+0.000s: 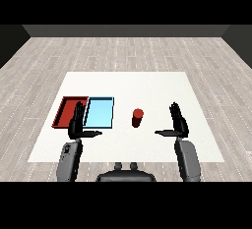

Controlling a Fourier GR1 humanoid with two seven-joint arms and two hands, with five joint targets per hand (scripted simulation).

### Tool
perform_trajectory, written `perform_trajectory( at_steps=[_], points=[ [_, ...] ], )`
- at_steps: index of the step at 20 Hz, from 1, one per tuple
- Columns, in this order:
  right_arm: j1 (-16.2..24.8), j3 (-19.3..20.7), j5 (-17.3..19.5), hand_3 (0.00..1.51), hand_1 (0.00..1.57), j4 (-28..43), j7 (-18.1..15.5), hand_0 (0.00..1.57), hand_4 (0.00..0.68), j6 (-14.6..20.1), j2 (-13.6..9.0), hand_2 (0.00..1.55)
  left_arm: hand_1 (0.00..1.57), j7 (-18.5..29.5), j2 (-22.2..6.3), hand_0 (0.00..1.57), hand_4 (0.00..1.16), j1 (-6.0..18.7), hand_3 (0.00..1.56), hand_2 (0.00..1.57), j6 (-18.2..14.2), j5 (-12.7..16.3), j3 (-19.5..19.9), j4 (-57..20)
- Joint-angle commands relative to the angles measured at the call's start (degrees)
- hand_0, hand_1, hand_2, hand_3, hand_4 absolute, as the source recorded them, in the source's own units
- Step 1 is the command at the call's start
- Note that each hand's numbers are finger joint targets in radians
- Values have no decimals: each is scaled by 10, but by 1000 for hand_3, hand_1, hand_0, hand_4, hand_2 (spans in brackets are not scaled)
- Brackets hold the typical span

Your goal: Pick the red can and put it in the red box

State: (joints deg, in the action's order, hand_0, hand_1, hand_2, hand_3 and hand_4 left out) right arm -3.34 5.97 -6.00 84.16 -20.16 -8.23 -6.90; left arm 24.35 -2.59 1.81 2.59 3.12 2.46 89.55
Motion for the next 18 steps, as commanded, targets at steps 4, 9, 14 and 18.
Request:
perform_trajectory(
  at_steps=[4,9,14,18],
  points=[
    [-49,-6,-5,0,0,-37,27,0,0,2,14,0,0,-12,25,0,0,38,0,0,-38,-24,-15,-18],
    [-51,-5,-10,0,0,-36,51,0,0,1,12,0,0,2,6,0,0,16,0,0,8,18,5,-10],
    [-98,-7,-12,0,0,-115,34,0,0,6,31,0,0,22,20,0,0,-18,0,0,8,19,-5,-2],
    [-110,-27,-3,0,0,-125,43,0,0,30,54,0,0,9,0,0,0,17,0,0,10,17,12,-20]
  ],
)
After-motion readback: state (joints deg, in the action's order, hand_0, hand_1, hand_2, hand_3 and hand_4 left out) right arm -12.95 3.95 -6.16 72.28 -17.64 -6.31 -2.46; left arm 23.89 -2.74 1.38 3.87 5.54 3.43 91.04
